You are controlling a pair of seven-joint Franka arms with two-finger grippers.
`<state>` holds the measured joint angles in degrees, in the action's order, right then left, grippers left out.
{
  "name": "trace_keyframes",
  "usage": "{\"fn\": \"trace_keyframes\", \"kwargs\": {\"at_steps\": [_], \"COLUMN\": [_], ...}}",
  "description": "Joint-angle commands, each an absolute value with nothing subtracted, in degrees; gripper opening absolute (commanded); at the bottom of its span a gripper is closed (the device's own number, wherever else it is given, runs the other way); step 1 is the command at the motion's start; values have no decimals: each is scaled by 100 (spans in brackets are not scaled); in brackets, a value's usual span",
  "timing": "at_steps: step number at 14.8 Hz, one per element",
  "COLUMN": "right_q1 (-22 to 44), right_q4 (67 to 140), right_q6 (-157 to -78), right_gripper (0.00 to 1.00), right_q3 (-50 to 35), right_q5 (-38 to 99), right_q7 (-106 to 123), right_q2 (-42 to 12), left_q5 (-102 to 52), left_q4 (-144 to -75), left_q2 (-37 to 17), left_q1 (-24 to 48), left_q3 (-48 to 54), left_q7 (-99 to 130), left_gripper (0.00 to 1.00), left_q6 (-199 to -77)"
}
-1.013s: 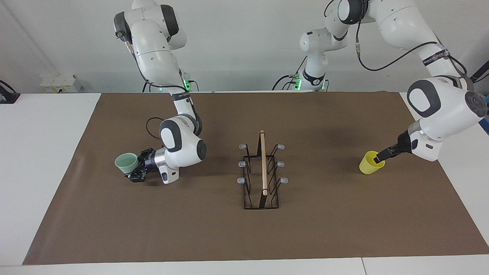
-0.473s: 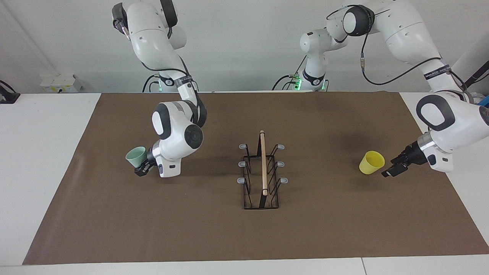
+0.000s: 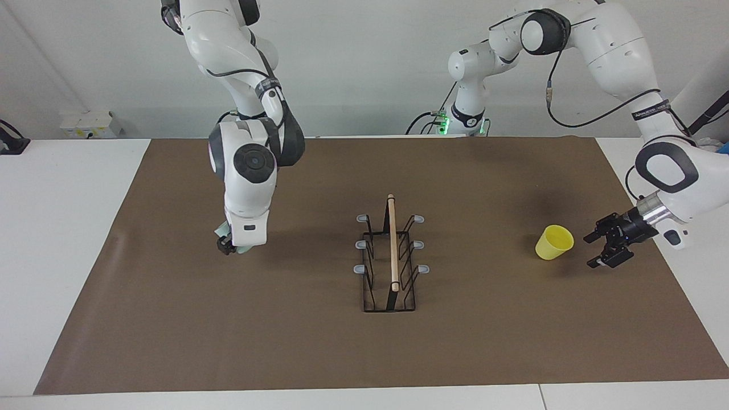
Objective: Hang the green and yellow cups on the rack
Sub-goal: 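Lift the green cup with the right gripper toward the rack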
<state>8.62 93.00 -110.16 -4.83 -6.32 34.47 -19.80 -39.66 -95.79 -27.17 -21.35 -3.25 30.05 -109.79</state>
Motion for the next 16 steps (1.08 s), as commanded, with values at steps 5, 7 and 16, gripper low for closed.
{"fn": "trace_keyframes", "kwargs": {"at_steps": [5,7,16], "right_q1": [844,861,1405], "right_q4": [9816,10158,11380], "right_q6": [-12188,-12829,-14912], "right_gripper": [0,0,0], "right_q3": [-598,-598,-598], "right_q5": [1333,2166,7172], "right_q7": [3524,4049,8299], "right_q2": [-1223,-1012,-370], "left_q5": [-4315,-4298,-4648], "left_q4": [-10494,-10616,-10609], "left_q2": [-2162,-2145,-2486], "left_q1": [-2189,-2092,-1951], "left_q3": [-307,-316,-299], "left_q7": [3251,3566,5590], "left_gripper": [100,100,100], "left_q6": [-11127,-11161,-11882]}}
